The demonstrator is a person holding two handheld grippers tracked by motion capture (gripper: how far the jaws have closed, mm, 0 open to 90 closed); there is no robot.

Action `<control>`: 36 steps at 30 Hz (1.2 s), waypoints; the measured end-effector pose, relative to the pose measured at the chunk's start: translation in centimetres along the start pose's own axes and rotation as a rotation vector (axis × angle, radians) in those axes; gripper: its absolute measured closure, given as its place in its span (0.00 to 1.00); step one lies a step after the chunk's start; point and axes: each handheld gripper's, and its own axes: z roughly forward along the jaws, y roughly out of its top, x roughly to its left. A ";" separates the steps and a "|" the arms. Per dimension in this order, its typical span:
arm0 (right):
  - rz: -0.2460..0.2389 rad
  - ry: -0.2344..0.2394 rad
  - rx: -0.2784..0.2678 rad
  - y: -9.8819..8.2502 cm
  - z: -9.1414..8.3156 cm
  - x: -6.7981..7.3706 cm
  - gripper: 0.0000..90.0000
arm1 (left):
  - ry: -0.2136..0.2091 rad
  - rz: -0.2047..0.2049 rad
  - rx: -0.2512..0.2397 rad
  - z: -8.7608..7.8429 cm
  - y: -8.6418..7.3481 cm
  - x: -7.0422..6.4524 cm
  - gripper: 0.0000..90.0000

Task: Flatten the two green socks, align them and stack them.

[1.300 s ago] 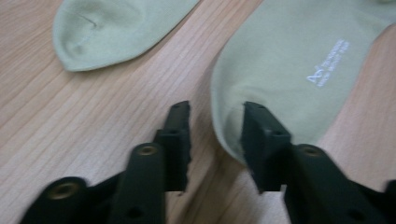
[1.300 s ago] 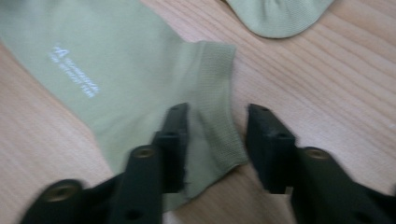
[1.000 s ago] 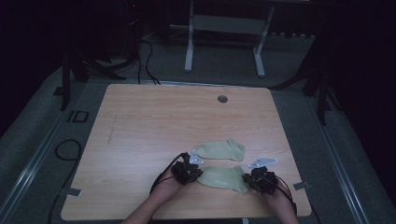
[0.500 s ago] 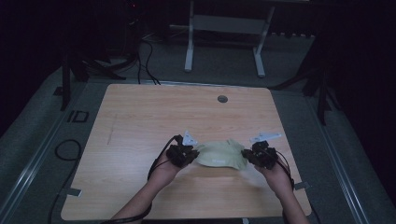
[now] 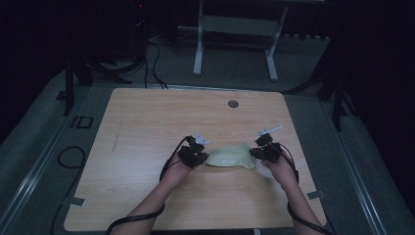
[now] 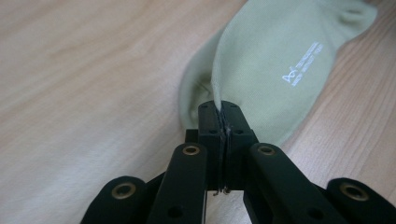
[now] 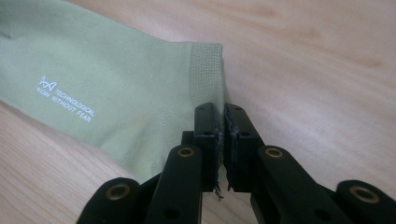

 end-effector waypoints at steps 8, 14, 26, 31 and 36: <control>0.014 -0.008 0.042 -0.2 1.3 -0.4 0.82 | 0.042 0.002 0.020 1.4 -0.1 0.2 0.85; 0.042 -0.017 -0.004 -0.6 0.6 -0.7 0.65 | 0.087 -0.045 -0.054 0.5 0.0 1.0 0.58; 0.029 -0.029 -0.020 -1.0 0.5 -0.3 0.61 | 0.171 -0.057 -0.017 2.2 0.1 1.9 0.56; 0.016 -0.061 0.030 -1.5 1.5 -0.4 0.58 | 0.147 -0.077 -0.024 1.9 0.0 1.9 0.49; 0.031 -0.055 -0.004 -1.8 0.8 -0.3 0.55 | 0.135 -0.085 -0.067 0.4 -0.1 1.5 0.44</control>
